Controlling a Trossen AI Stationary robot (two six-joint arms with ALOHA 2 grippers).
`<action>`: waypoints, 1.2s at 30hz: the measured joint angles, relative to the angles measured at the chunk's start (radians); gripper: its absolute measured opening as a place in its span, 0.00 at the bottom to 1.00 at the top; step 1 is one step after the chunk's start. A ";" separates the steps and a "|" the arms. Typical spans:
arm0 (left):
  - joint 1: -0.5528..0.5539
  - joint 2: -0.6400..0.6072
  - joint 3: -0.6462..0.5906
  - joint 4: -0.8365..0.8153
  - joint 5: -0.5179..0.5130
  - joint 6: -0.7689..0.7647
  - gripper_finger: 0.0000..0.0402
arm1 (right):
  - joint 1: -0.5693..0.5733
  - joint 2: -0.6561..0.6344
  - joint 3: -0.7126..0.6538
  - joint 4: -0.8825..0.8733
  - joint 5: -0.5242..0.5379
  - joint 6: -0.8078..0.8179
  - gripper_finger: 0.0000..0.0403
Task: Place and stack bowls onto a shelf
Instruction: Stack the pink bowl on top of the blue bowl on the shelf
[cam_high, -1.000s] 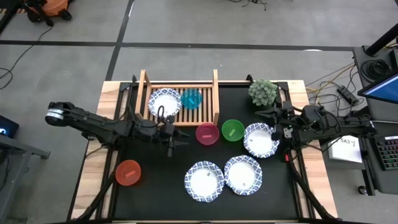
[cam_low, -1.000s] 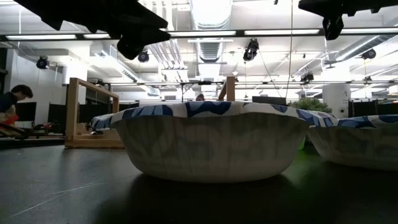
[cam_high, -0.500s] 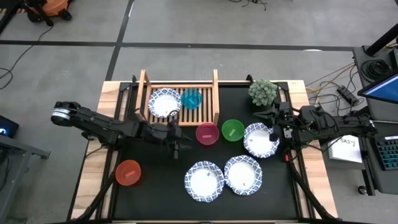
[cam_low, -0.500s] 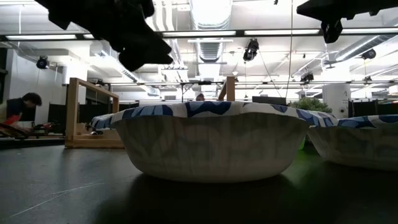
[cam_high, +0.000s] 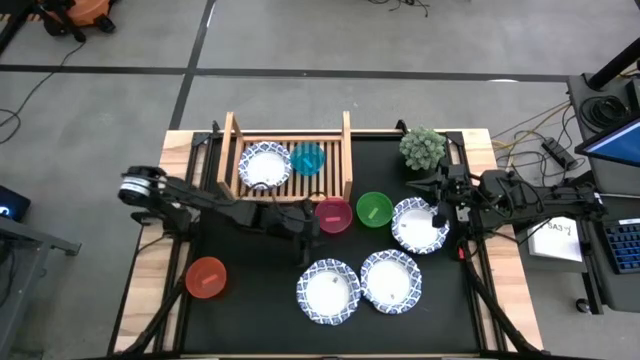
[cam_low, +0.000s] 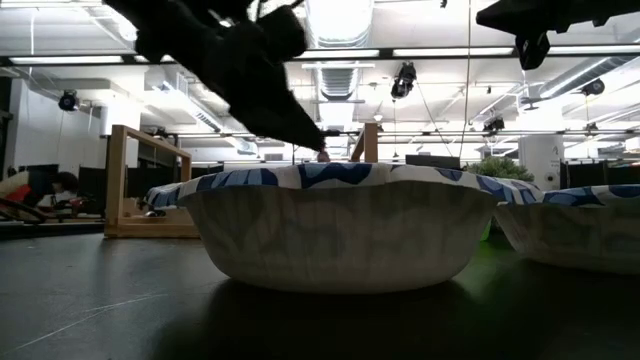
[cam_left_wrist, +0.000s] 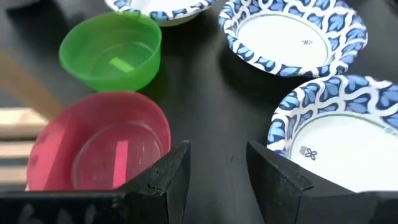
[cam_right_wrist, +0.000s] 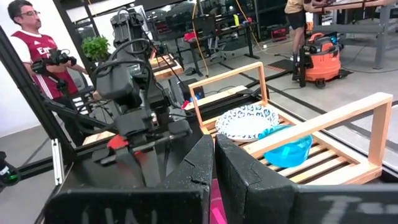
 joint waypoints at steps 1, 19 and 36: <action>0.004 0.013 0.013 -0.001 0.009 0.020 0.35 | 0.000 0.000 0.000 0.000 0.000 -0.002 0.02; 0.097 0.045 0.017 -0.061 0.096 0.119 0.35 | 0.000 0.028 0.000 -0.022 0.000 -0.025 0.02; 0.109 0.227 0.083 -0.001 0.094 0.198 0.33 | 0.000 0.065 -0.001 -0.029 -0.001 -0.021 0.02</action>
